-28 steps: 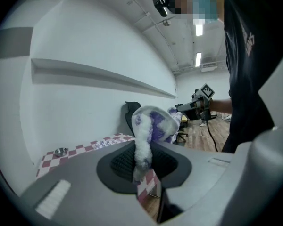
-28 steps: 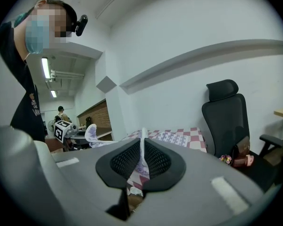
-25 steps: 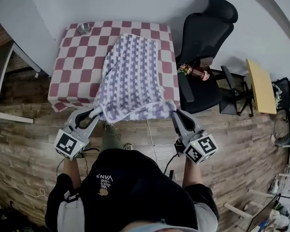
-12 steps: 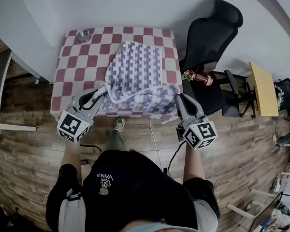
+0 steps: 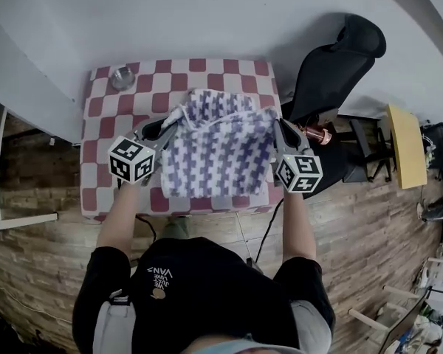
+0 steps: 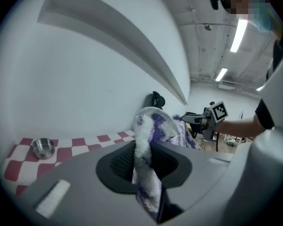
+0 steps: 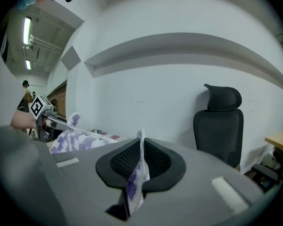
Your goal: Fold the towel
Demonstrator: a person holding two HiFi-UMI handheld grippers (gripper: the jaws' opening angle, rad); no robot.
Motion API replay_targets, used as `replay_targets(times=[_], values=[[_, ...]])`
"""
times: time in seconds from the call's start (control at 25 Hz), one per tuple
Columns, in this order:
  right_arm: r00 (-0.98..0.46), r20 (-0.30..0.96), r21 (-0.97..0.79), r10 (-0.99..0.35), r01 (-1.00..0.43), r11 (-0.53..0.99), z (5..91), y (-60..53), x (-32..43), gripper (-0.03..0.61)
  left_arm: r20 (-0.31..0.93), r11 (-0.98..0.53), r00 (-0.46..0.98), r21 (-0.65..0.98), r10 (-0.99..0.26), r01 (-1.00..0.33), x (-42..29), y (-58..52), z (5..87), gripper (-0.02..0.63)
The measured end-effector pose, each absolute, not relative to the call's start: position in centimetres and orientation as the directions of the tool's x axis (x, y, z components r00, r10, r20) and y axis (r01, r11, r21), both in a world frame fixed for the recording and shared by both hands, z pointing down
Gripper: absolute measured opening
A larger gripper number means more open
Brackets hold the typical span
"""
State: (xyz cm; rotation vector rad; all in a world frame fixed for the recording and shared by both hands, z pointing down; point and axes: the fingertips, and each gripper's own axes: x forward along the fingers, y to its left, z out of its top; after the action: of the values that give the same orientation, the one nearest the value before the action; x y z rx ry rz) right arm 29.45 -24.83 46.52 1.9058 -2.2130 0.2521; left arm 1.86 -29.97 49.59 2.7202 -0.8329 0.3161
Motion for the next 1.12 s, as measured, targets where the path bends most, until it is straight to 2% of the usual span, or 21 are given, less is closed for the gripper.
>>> replay_targets(times=[0.2,0.36,0.6,0.64,0.72,0.88,1.12], values=[[-0.085,0.372,0.010,-0.924,-0.995,0.095,52.0,-30.9,31.1,0.031,0.350,-0.712,0.802,0.375,-0.484,-0.593,3.1,-36.2,54.9,0.069],[-0.068,0.440,-0.009,-0.895,-0.997,0.071,56.0,-34.5,31.8,0.031,0.397,-0.583,0.790,0.533,-0.468,-0.613,2.9,-39.3,59.1,0.081],[-0.024,0.514,-0.008,-0.857,-1.000,0.023,60.7,-38.2,32.4,0.031,0.463,-0.489,0.745,0.564,-0.480,-0.666,2.9,-41.8,63.3,0.082],[-0.012,0.529,-0.007,-0.849,-1.000,0.009,61.4,-38.3,32.6,0.031,0.473,-0.467,0.732,0.567,-0.490,-0.679,2.7,-42.2,63.8,0.103],[0.010,0.564,-0.014,-0.826,-1.000,-0.022,62.8,-38.3,33.1,0.035,0.486,-0.419,0.709,0.579,-0.512,-0.699,2.2,-42.8,64.5,0.187],[0.011,0.587,-0.080,-0.810,-0.994,-0.071,63.2,-37.3,34.1,0.115,0.463,-0.396,0.706,0.601,-0.536,-0.694,0.5,-43.2,63.5,0.251],[-0.078,0.521,-0.195,-0.850,-0.980,-0.029,59.8,-31.2,35.3,0.188,0.401,-0.479,0.706,0.533,-0.584,-0.698,-3.6,-39.7,58.8,0.258]])
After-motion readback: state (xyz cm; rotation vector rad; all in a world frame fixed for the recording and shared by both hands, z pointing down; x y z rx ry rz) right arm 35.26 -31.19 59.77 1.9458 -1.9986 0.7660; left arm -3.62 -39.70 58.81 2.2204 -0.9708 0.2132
